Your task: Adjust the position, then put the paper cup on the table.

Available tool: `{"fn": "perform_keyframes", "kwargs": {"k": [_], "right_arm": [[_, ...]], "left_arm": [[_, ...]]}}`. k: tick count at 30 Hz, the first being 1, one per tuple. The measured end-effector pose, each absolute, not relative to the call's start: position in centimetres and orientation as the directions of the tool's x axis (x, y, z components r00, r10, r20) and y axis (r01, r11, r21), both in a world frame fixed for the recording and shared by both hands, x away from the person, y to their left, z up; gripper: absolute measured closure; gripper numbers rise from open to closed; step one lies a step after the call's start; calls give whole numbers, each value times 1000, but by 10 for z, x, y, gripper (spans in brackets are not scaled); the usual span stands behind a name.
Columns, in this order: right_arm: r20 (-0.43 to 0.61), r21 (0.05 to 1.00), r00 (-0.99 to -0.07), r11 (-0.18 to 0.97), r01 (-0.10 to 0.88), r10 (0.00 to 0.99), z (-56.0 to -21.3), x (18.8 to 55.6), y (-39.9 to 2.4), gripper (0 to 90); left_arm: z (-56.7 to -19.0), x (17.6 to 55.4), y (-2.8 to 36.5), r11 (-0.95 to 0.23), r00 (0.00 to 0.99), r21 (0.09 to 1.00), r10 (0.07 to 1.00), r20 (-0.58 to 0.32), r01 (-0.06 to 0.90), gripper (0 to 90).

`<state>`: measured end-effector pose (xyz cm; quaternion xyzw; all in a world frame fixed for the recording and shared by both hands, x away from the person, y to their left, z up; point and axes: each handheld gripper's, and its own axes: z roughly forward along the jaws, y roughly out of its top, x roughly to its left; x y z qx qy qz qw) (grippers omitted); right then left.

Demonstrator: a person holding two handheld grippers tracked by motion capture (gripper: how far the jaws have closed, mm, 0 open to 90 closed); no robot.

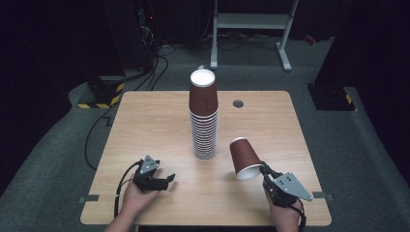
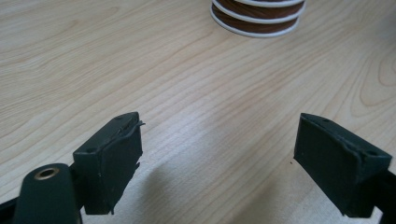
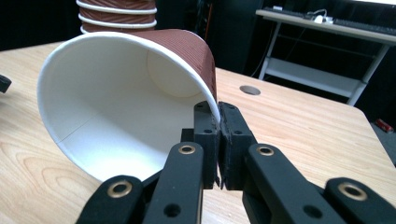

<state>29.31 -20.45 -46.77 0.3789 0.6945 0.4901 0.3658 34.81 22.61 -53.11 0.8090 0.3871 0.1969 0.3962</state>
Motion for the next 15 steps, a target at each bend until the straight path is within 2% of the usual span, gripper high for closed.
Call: {"fn": "perform_keyframes", "kwargs": {"k": [4, 15], "right_arm": [[-139, 951, -451, 246, 188, 882, -460, 293, -208, 865], [-109, 931, -474, 258, 260, 874, -450, 303, -214, 864]], "left_arm": [[-532, 350, 227, -368, 619, 789, 785, -19, 492, 173], [-533, 351, 226, -379, 618, 779, 786, -14, 500, 185]]}}
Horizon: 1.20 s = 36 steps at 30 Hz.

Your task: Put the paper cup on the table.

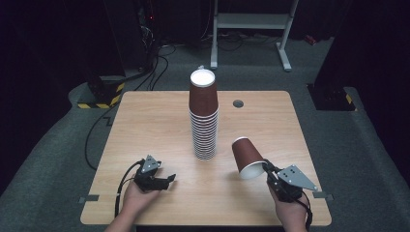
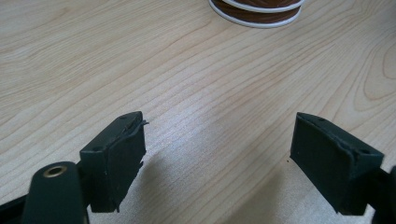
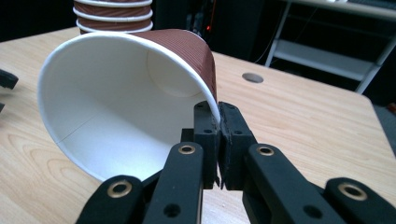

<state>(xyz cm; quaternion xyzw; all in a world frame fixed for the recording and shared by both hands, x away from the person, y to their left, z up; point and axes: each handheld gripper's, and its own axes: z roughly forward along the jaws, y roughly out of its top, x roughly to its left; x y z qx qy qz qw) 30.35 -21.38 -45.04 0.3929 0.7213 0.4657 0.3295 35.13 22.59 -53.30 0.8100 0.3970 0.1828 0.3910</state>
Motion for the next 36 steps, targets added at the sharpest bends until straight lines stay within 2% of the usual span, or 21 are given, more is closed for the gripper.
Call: {"fn": "perform_keyframes", "kwargs": {"k": [9, 24, 36], "right_arm": [[-111, 894, -509, 310, 325, 854, -442, 308, -213, 864], [-87, 856, -534, 338, 392, 841, -438, 311, -213, 865], [-71, 819, -537, 356, 449, 840, -436, 318, -214, 864]], "left_arm": [[-533, 351, 226, -376, 619, 781, 785, -18, 499, 190], [-535, 354, 220, -405, 590, 732, 808, 5, 548, 189], [-535, 354, 221, -402, 587, 733, 809, 4, 549, 186]]}}
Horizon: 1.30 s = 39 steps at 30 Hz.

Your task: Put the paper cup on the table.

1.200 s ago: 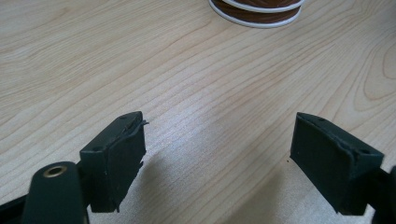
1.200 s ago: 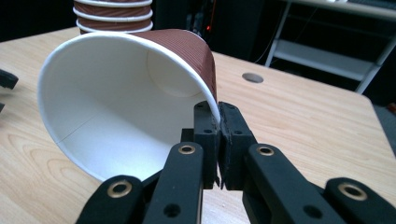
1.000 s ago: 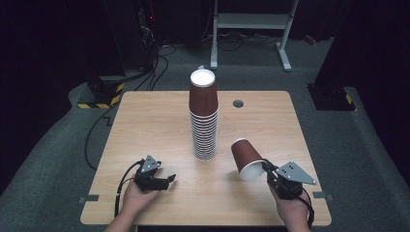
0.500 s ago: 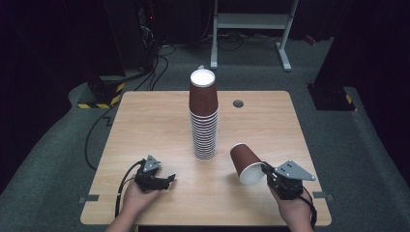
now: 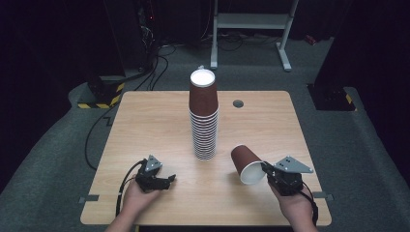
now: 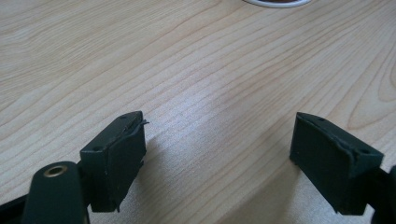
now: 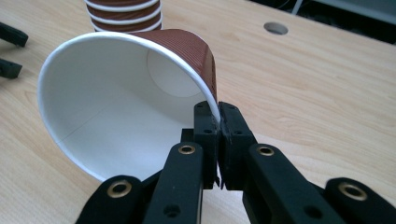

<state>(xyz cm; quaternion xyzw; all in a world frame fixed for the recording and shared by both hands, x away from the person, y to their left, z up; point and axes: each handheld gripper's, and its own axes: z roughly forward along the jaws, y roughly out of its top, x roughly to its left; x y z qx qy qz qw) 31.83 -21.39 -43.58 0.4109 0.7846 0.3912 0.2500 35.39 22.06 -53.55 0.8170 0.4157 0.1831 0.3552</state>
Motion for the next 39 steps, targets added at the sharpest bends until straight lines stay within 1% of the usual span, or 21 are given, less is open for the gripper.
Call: {"fn": "perform_keyframes", "kwargs": {"k": [9, 14, 21, 25, 30, 34, 39], "right_arm": [[-27, 744, -537, 376, 553, 843, -427, 330, -220, 864], [-30, 677, -539, 414, 608, 842, -419, 339, -221, 864], [-31, 598, -553, 459, 658, 833, -410, 347, -217, 864], [-17, 532, -560, 482, 697, 829, -406, 352, -214, 863], [-5, 472, -560, 496, 729, 828, -400, 359, -214, 863], [-20, 416, -566, 521, 745, 824, -397, 365, -212, 863], [-26, 378, -564, 530, 759, 825, -401, 373, -208, 863]], "left_arm": [[-536, 354, 221, -403, 588, 733, 809, 4, 549, 185], [-536, 354, 221, -402, 588, 733, 809, 4, 549, 186], [-535, 354, 221, -404, 591, 733, 807, 3, 548, 186], [-536, 354, 221, -404, 591, 733, 807, 3, 547, 187], [-536, 354, 221, -403, 590, 734, 807, 3, 547, 191], [-536, 354, 220, -400, 589, 734, 808, 0, 548, 192], [-536, 354, 221, -401, 590, 734, 807, 1, 548, 193]]}}
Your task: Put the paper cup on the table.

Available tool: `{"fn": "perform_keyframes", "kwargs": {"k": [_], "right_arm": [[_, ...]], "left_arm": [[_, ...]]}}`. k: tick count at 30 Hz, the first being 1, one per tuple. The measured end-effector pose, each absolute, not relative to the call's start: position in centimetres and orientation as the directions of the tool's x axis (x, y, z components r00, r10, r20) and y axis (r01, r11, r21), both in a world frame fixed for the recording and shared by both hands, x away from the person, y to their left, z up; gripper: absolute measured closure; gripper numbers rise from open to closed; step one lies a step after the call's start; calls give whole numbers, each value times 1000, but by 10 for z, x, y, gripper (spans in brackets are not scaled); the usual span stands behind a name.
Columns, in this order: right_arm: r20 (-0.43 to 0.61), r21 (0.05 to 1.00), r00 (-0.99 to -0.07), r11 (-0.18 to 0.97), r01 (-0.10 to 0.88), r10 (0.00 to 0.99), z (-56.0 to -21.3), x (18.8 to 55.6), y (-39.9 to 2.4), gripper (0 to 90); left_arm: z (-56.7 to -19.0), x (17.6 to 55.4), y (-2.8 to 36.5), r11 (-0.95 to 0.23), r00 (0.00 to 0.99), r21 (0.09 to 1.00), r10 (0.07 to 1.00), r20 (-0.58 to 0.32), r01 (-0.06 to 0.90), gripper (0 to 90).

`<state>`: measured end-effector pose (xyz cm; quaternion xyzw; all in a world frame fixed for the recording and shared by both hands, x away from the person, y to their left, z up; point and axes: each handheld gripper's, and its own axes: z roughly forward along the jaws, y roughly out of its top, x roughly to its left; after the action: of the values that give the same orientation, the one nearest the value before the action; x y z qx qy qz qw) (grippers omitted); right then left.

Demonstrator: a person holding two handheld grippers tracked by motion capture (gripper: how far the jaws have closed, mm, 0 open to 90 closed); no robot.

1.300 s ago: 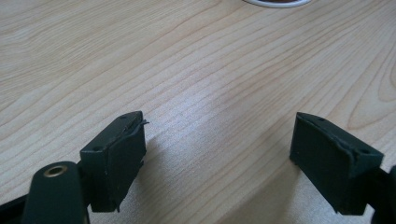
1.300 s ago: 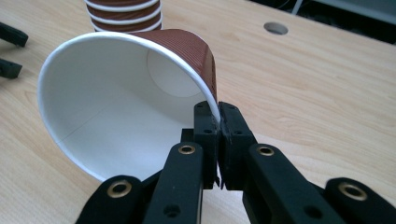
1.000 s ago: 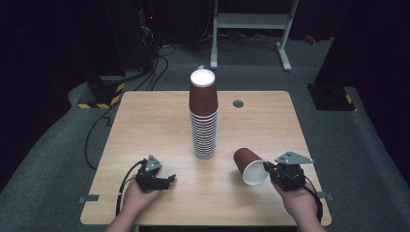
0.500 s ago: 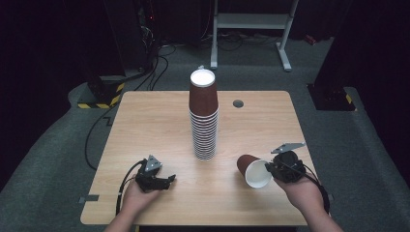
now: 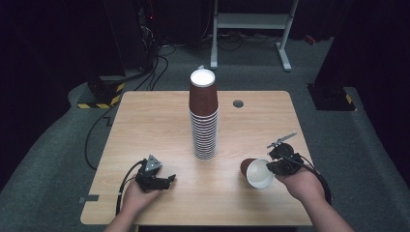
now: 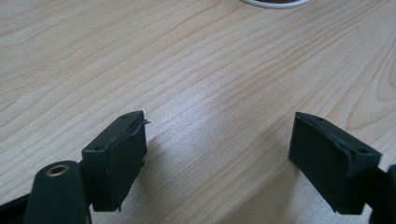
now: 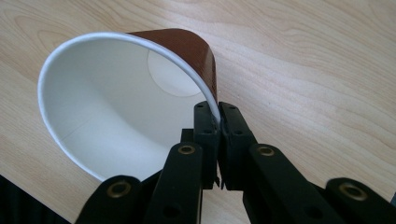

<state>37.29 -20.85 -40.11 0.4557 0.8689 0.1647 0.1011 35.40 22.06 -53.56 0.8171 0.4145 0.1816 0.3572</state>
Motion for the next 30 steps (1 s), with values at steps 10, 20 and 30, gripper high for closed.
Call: {"fn": "perform_keyframes", "kwargs": {"k": [10, 20, 30], "right_arm": [[-1, 299, -570, 544, 784, 822, -399, 384, -212, 862], [-8, 307, -553, 528, 792, 833, -402, 390, -206, 824], [-21, 366, -546, 514, 776, 838, -401, 399, -204, 779]], "left_arm": [[-535, 354, 221, -407, 594, 733, 804, 6, 544, 193], [-536, 354, 221, -406, 594, 735, 804, 5, 544, 194], [-535, 354, 220, -405, 592, 734, 806, 5, 545, 195]]}}
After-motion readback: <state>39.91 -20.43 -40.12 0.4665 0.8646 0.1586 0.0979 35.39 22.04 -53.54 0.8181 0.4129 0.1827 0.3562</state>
